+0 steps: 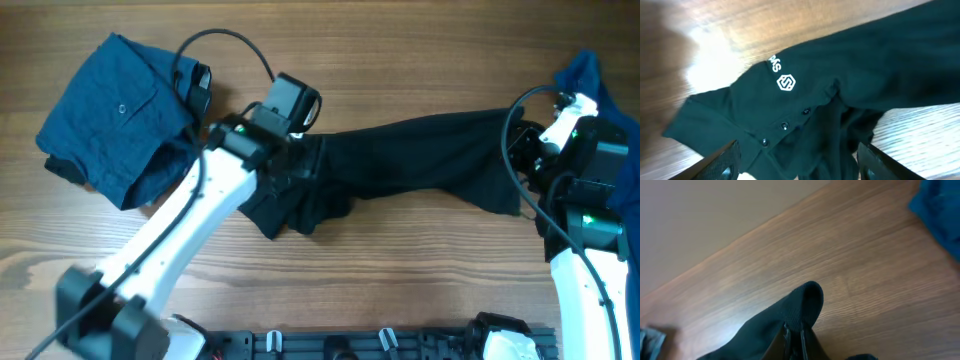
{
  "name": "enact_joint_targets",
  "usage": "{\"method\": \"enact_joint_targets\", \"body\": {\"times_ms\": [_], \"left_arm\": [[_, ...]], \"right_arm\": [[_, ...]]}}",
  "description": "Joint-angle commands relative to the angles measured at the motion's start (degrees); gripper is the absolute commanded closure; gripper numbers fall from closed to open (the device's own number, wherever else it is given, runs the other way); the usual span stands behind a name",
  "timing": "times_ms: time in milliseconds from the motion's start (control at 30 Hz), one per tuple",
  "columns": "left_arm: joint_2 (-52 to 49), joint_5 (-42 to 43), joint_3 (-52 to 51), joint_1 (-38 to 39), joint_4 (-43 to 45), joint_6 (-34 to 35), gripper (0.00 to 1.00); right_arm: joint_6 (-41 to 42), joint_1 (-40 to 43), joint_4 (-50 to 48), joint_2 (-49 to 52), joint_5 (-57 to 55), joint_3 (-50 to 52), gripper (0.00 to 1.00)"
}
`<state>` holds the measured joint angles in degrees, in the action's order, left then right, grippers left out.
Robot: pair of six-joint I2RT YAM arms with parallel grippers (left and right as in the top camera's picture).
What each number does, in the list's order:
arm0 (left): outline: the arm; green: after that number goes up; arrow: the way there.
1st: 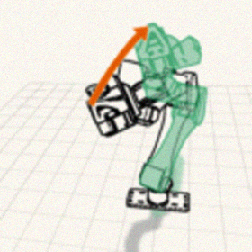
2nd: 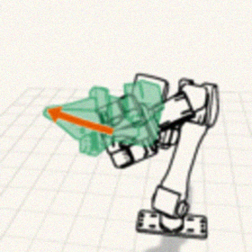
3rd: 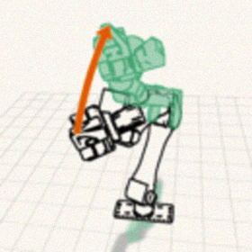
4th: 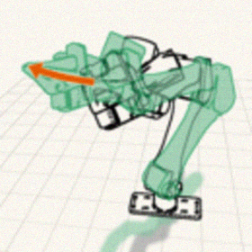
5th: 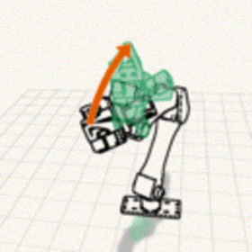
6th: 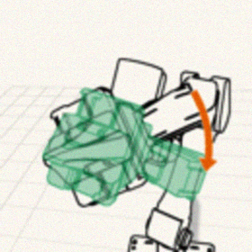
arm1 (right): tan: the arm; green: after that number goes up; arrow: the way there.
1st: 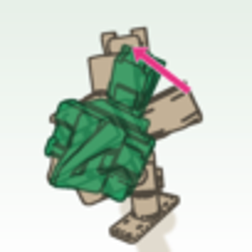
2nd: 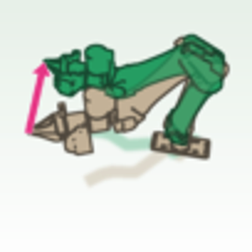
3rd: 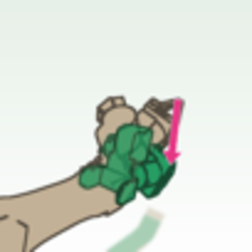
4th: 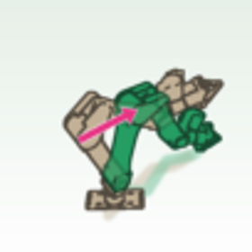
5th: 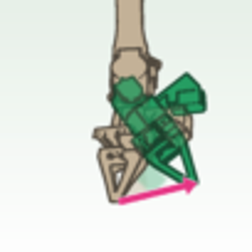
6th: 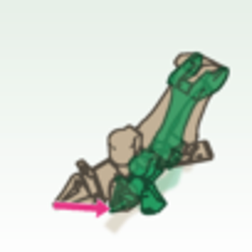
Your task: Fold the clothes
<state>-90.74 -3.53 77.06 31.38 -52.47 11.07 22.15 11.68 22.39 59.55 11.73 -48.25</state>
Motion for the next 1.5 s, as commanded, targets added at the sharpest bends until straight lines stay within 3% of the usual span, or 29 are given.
{"method": "enact_joint_targets", "body": {"times_ms": [0, 167, 200, 233, 267, 400, 467, 500, 567, 600, 633, 667, 833, 1000, 1233, 1467], "left_arm": [[-7.5, 1.7, 0.0, -0.8, 0.5, -0.1, 0.29], [-13.2, 10.5, 0.0, -0.6, 1.5, -0.2, 0.37], [-13.6, 10.5, 0.0, -0.6, 2.2, -0.2, 0.44], [-13.8, 10.6, 0.0, -0.6, 2.7, -0.1, 0.6], [-13.9, 11.1, 0.0, -0.6, 2.3, -0.1, 0.64], [-13.8, 17.7, 0.0, -0.3, -2.6, -0.1, 0.48], [-13.8, 17.6, 0.0, 0.4, -6.0, -0.1, 0.34], [-13.9, 17.6, -0.2, 0.8, -6.3, -0.1, 0.33], [-13.9, 17.6, -1.7, 2.0, -4.8, -0.1, 0.44], [-13.9, 17.6, -2.9, 2.7, -3.5, -0.1, 0.57], [-13.9, 17.6, -4.1, 3.5, -2.4, -0.1, 0.81], [-13.9, 17.5, -4.9, 4.2, -2.1, 0.3, 0.96], [-9.1, 14.1, -2.4, 4.4, -11.3, 1.9, 0.96], [7.2, 1.8, 8.8, 0.2, -25.2, 1.9, 0.96], [27.3, -0.7, 14.6, -3.4, -22.6, 1.4, 0.96], [24.6, -1.9, 14.6, -3.4, -22.6, 0.6, 0.96]], "right_arm": [[2.0, 0.2, -0.1, -1.0, -3.9, -0.9, 0.96], [2.2, 0.2, 2.3, -0.8, -5.7, -0.9, 0.95], [2.5, 0.2, 2.4, -0.8, -5.7, -0.9, 0.95], [3.4, 0.2, 2.6, -0.8, -5.8, -0.9, 0.95], [3.5, 0.2, 2.6, -0.8, -5.8, -0.9, 0.95], [3.4, 0.2, 4.3, -0.8, -8.0, -0.9, 0.95], [3.4, 0.2, 4.8, -0.2, -8.1, -0.9, 0.95], [3.5, 0.2, 4.8, 0.0, -8.1, -0.9, 0.95], [3.7, 0.2, 5.0, 0.7, -7.4, -0.9, 0.95], [4.0, 0.2, 5.2, 0.9, -7.2, -0.9, 0.95], [4.0, 0.2, 5.3, 1.0, -6.9, -0.9, 0.95], [4.0, 0.2, 5.3, 1.0, -6.7, -0.9, 0.95], [4.0, 2.7, 8.1, -0.3, -6.3, -3.8, 0.96], [2.1, 7.6, 17.4, -0.5, -6.3, -14.4, 0.96], [0.3, 8.2, 25.3, -0.5, -6.1, -23.3, 0.96], [0.2, 8.2, 31.1, 2.9, -5.7, -23.3, 0.96]]}}
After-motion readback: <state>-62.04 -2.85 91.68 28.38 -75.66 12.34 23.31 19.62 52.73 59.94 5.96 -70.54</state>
